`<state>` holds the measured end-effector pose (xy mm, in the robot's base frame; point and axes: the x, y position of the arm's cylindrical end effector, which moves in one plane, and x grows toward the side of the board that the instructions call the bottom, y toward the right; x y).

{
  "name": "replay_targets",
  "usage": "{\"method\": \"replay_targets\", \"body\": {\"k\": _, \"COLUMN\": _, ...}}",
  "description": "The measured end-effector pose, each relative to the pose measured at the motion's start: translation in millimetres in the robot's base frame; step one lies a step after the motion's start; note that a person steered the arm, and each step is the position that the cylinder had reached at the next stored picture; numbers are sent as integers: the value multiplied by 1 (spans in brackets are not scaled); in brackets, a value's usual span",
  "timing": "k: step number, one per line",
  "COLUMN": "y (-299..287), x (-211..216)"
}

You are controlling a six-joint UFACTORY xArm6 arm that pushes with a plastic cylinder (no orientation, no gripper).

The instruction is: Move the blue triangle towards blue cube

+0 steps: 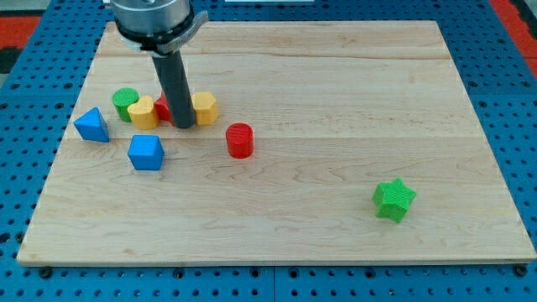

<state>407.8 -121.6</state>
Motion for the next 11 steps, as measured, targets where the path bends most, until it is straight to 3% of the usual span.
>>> {"method": "replay_targets", "body": {"k": 1, "y": 0, "x": -31}}
{"method": "replay_targets", "body": {"k": 2, "y": -9, "x": -96}}
{"method": "replay_targets", "body": {"k": 3, "y": -98, "x": -92}}
{"method": "replay_targets", "body": {"k": 6, "y": -120, "x": 36}}
{"method": "replay_targets", "body": {"k": 7, "y": -156, "x": 8}}
{"method": "replay_targets", "body": {"k": 8, "y": -179, "x": 25}}
{"method": "replay_targets", "body": {"k": 9, "y": -124, "x": 71}}
{"method": "replay_targets", "body": {"k": 10, "y": -64, "x": 82}}
{"method": "replay_targets", "body": {"k": 11, "y": -54, "x": 83}}
